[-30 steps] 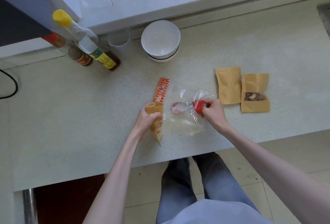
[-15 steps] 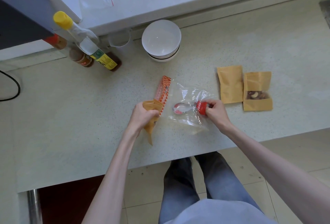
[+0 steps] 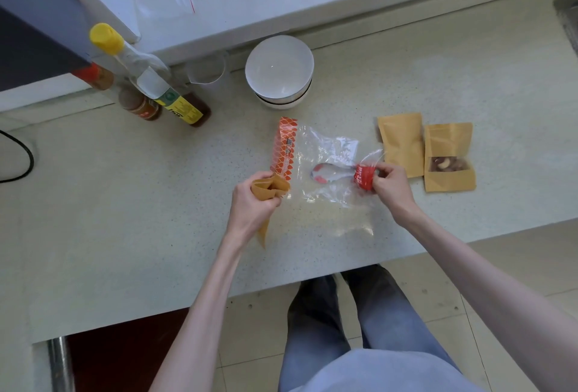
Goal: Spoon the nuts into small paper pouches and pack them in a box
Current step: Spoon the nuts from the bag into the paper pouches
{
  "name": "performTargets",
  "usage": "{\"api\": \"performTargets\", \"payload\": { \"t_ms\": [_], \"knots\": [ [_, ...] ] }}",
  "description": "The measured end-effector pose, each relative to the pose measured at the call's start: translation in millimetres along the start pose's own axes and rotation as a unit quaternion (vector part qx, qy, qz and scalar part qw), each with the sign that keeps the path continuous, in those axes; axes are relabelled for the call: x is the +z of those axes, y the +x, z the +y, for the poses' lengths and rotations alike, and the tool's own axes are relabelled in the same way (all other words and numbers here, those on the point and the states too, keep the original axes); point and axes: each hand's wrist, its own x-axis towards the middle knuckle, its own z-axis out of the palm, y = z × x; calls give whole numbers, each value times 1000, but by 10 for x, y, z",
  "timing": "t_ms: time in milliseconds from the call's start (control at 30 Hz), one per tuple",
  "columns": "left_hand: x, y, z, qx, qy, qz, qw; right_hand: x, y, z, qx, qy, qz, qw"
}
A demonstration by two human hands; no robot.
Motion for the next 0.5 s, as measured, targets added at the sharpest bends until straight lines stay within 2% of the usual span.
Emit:
{"api": "performTargets", "payload": {
  "t_ms": [200,400,500],
  "knots": [
    [-26,3,104,81,19,-1,996,-85,15,-104,17,46,-15,999],
    [18,108,184,1,-1,0,1000,-111,35,-94,29,44,-4,999],
    [19,137,199,-11,-6,-6,1000,-123,56,-86,31,43,1,999]
  ]
}}
